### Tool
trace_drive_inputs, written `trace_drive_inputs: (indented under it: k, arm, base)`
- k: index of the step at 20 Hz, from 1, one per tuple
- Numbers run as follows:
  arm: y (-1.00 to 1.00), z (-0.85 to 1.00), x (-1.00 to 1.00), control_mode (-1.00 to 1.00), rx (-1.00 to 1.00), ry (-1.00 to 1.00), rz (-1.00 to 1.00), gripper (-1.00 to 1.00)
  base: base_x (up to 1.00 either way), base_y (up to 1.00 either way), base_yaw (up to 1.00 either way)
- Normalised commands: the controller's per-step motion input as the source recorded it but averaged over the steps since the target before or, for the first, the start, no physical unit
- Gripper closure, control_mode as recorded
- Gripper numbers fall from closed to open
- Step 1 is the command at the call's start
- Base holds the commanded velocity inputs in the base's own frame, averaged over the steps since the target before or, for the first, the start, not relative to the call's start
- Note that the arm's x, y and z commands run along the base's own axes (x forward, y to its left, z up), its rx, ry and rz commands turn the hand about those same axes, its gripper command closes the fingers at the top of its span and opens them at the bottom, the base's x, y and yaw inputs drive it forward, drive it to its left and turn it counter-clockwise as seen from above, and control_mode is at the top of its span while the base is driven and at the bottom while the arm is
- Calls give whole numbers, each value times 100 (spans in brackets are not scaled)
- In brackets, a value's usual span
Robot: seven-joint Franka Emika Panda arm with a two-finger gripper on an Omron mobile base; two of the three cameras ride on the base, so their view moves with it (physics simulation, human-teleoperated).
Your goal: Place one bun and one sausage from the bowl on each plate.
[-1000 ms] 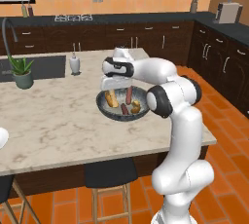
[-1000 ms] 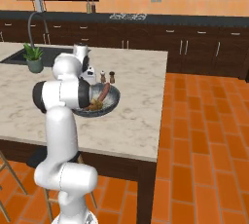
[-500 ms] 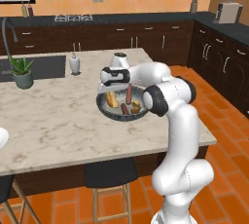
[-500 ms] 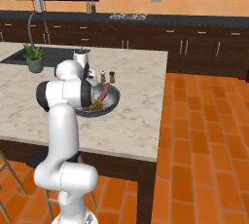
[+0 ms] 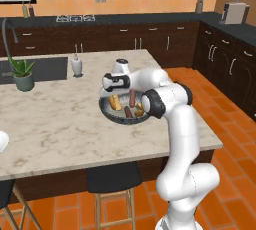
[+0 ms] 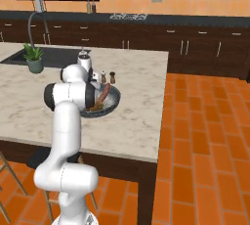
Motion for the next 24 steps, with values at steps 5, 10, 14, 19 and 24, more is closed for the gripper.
trace_drive_inputs:
  k: [5, 10, 14, 19, 24]
  arm:
    - [6, -42, 11, -100, 0, 0, -3, -100]
    - [0, -1, 0, -100, 0, 0, 0, 100]
    - [0, 0, -1, -100, 0, 0, 0, 100]
    - [-18, 54, -34, -100, -1, 0, 0, 100]
    - [-34, 92, -89, -100, -2, 0, 0, 100]
  base:
    - [0, 0, 0]
    - [0, 0, 0]
    - [0, 0, 0]
    - [0, 0, 0]
    - [0, 0, 0]
